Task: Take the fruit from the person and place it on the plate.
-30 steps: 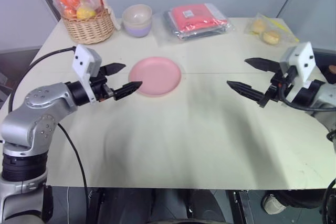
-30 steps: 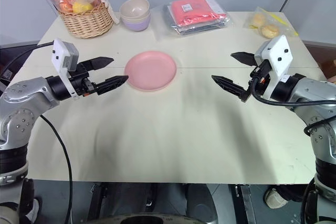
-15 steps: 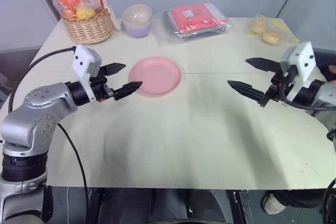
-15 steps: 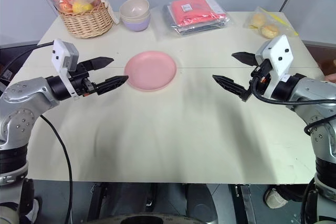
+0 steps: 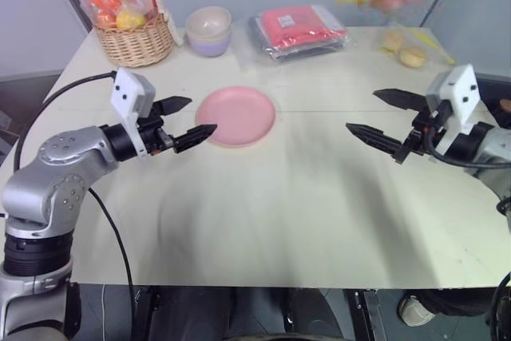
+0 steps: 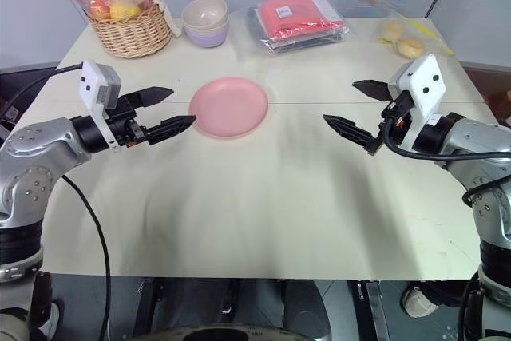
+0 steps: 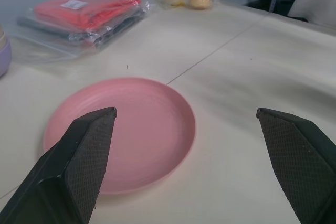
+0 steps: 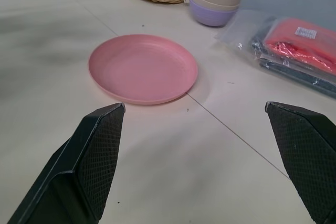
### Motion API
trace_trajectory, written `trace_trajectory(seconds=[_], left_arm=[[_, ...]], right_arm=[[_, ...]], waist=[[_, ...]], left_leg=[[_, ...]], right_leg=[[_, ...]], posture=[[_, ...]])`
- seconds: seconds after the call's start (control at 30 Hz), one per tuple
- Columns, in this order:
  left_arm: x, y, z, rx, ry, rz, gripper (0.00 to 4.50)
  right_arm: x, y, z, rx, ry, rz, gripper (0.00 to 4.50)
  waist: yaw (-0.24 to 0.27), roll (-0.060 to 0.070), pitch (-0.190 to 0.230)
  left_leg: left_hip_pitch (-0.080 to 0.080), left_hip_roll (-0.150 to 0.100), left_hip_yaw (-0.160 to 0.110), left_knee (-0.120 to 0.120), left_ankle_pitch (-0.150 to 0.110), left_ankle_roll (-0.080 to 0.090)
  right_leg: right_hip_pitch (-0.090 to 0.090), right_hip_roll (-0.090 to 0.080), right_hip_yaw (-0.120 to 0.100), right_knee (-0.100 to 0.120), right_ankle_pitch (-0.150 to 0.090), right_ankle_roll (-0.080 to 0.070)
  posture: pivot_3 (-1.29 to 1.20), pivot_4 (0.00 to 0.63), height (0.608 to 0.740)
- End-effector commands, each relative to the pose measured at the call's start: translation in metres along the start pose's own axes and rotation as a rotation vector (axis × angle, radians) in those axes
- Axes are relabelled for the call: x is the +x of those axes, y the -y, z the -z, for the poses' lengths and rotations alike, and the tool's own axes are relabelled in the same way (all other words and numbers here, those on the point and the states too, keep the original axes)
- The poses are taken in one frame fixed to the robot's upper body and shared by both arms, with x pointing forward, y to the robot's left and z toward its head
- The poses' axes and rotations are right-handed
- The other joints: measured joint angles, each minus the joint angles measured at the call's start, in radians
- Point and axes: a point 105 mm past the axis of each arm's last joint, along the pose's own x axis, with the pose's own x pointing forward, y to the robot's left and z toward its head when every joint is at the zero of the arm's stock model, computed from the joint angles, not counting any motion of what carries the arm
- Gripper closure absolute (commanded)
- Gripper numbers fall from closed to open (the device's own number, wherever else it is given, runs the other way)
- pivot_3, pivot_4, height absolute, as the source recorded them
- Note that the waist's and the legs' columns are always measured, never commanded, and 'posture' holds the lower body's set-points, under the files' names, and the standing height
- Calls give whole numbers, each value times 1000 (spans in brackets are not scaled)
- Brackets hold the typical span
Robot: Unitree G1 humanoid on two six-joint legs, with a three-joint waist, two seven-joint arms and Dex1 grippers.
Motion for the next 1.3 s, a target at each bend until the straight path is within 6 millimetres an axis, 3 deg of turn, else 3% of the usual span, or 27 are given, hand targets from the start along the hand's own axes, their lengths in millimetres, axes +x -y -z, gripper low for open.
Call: trace_trajectory(seconds=[0.03, 0.37, 0.53, 0.7, 0.87, 1.03, 1.3], left_arm=[[0, 6, -15, 56, 43, 12, 0], [1, 6, -16, 61, 47, 8, 0], [0, 7, -16, 62, 48, 4, 0], [1, 8, -15, 60, 47, 5, 0], [3, 8, -16, 61, 51, 6, 0], [4, 6, -16, 64, 56, -3, 0], [1, 5, -17, 72, 59, -18, 0]], right_arm=[[-1, -1, -11, -42, 29, -2, 115], [23, 2, -41, 1, 166, 31, 115], [44, 4, -55, -247, 202, 208, 115], [61, -14, -61, -476, 264, 261, 115], [73, -18, -79, -661, 363, 363, 115], [94, -24, -92, -774, 427, 388, 115], [130, -30, -104, -763, 506, 325, 115]], waist=[[0, 0, 0], [-2, 0, 0], [-2, 0, 0], [-3, 0, 0], [-5, 0, 0], [-6, 0, 0], [-8, 0, 0]], left_leg=[[0, 0, 0, 0, 0, 0], [0, 0, 0, 0, 1, -1], [0, 0, 0, 0, 1, -1], [-1, 0, 0, 0, 1, -2], [-1, 0, 0, 0, 2, -3], [-1, 0, 0, -1, 2, -3], [-1, 0, 0, -1, 2, -4]], right_leg=[[0, 0, 0, 0, 0, 0], [0, 0, 0, 0, 0, 0], [-1, 0, 0, 0, 0, 0], [-2, 0, 0, 0, 0, 0], [-3, 0, 0, 1, 0, 0], [-3, 0, 0, 1, 0, 0], [-3, 0, 0, 1, 0, 0]], posture=[[0, 150, 740], [0, 150, 740], [0, 150, 740], [0, 150, 740], [0, 150, 740], [0, 150, 740], [0, 150, 740]])
